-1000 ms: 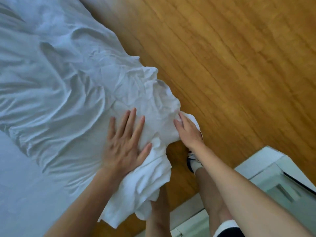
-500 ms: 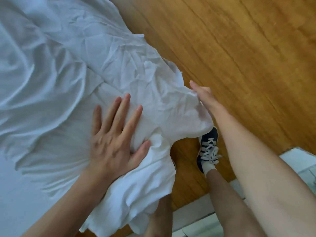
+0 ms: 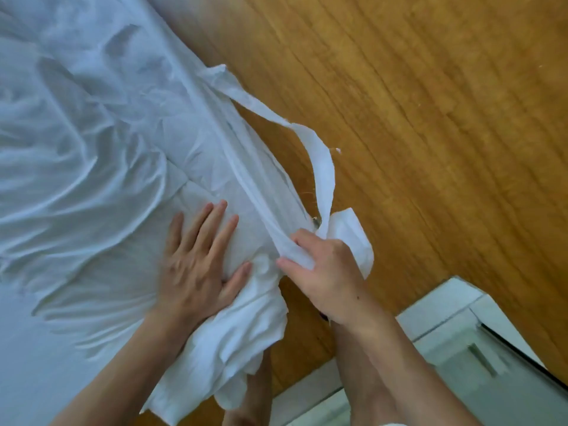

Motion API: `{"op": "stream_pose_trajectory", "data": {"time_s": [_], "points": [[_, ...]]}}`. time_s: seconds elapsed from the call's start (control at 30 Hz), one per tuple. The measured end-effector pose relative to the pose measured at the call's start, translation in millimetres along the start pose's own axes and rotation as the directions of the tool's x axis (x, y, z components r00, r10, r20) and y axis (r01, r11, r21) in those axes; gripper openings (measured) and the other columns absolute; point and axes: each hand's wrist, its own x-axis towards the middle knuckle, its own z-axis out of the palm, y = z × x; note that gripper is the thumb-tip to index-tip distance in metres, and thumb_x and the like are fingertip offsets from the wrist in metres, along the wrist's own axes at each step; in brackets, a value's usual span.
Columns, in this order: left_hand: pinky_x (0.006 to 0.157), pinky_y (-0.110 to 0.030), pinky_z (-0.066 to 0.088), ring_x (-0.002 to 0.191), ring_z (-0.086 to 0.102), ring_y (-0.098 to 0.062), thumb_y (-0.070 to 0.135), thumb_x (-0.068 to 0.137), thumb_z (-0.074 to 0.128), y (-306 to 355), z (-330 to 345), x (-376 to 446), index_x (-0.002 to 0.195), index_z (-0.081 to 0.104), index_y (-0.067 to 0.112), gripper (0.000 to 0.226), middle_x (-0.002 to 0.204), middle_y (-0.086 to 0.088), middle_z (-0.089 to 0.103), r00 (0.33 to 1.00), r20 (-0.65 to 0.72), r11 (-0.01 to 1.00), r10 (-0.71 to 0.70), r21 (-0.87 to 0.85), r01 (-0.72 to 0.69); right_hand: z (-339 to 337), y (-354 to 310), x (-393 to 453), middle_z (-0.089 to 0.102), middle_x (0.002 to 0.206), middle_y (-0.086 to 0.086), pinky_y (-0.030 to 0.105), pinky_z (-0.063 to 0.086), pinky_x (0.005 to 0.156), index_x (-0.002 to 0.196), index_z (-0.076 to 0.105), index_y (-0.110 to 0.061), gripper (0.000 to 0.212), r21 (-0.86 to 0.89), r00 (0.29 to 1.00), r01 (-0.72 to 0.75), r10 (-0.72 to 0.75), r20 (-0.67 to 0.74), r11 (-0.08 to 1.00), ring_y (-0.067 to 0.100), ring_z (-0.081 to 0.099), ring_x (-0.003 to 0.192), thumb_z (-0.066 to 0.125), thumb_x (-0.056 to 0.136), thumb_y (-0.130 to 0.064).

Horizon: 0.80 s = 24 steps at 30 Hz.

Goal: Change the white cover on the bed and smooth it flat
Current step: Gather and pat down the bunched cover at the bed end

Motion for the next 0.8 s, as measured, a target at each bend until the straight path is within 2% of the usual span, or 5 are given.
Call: {"op": "stream_pose_trajectory", "data": {"time_s": [0.33,0.43,0.57,0.67,0.8], "points": [[0.056,-0.031,0.028,0.068,0.046,-0.023,0.015,0.078,0.06,0,-15,2,0.115,0.057,0.024,0.039,0.082,-0.002,0.047,0.977,-0.213,0.995,0.017,-0.093,-0.037,36,-28,-32,0.058,0.081,-0.006,0.021,0.039,0.06,0.11,0.056,-0.021,0.02,-0.246,0.95,0.285,-0.239,0.201,0.926,0.011,0.054,0.067,0.052,0.092,-0.028],[0.058,-0.033,0.031,0.068,0.045,-0.023,0.019,0.087,0.053,1,-20,1,0.103,0.058,0.017,0.017,0.078,-0.004,0.049,0.977,-0.213,0.988,0.007,-0.149,-0.04,29,-29,-26,0.058,0.091,-0.018,0.011,0.041,0.067,0.109,0.064,-0.026,0.039,-0.109,0.983,0.163,-0.152,0.105,0.981,-0.001,0.055,0.08,0.049,0.089,-0.057],[0.061,-0.034,0.035,0.071,0.046,-0.025,0.01,0.085,0.056,1,-26,-4,0.103,0.058,0.012,0.018,0.077,-0.01,0.059,0.975,-0.22,0.977,-0.024,-0.214,-0.025,17,-23,11,0.059,0.115,-0.007,0.025,0.049,0.082,0.119,0.062,-0.021,0.037,-0.059,0.875,-0.073,0.035,-0.482,0.996,0.007,0.056,0.103,0.051,0.09,-0.043],[0.061,-0.035,0.036,0.073,0.047,-0.024,0.004,0.081,0.058,2,-26,-6,0.102,0.061,0.011,0.022,0.079,-0.009,0.061,0.975,-0.22,0.979,-0.032,-0.202,-0.014,5,1,69,0.047,0.14,-0.006,0.037,0.043,0.1,0.143,0.039,-0.022,0.064,0.162,0.833,-0.474,0.501,-0.237,0.865,0.015,0.048,0.125,0.06,0.086,-0.042],[0.061,-0.033,0.035,0.071,0.047,-0.024,-0.001,0.074,0.063,3,-26,-4,0.093,0.069,0.005,0.022,0.077,-0.009,0.061,0.974,-0.222,0.984,-0.037,-0.181,-0.003,10,29,102,0.065,0.11,0.006,0.041,0.051,0.093,0.12,0.057,-0.004,0.044,0.413,0.704,-0.66,0.708,0.05,0.627,0.024,0.063,0.1,0.068,0.086,-0.029]]}}
